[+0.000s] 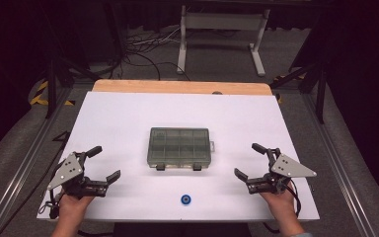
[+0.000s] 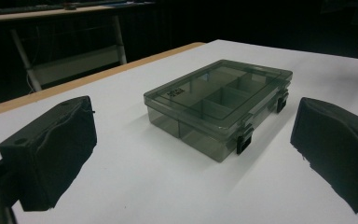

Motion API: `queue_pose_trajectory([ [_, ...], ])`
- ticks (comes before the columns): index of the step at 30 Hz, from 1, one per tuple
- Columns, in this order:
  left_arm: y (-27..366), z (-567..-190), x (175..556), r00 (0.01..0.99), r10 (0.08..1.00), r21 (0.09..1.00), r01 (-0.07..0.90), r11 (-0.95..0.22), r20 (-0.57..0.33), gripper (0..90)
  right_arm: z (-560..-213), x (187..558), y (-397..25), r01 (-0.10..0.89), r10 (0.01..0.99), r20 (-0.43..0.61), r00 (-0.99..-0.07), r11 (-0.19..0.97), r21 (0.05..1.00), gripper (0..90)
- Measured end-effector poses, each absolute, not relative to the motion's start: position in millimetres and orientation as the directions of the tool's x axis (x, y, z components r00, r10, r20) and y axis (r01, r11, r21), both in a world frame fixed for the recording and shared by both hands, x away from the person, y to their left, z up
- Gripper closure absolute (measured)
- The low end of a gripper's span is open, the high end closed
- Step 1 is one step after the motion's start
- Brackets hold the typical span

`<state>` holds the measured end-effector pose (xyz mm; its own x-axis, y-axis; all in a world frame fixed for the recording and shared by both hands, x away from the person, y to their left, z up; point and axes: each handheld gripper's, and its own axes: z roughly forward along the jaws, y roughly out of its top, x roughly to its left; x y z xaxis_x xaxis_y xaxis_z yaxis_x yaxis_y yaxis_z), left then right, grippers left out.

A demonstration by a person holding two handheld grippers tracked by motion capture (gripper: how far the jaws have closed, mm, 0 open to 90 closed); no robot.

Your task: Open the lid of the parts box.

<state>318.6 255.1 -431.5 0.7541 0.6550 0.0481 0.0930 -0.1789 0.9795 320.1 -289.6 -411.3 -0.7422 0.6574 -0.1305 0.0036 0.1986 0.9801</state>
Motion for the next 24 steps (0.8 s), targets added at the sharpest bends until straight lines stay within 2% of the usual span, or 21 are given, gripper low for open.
queue_pose_trajectory([
  [24, 252.7, -432.2, 320.8, 0.759, 0.65, 0.98, 0.118, -0.161, 0.015, 0.6, -412.6, 320.8, -288.8, 0.018, 0.66, -0.125, -0.741, 0.206, 0.978, 1.7],
])
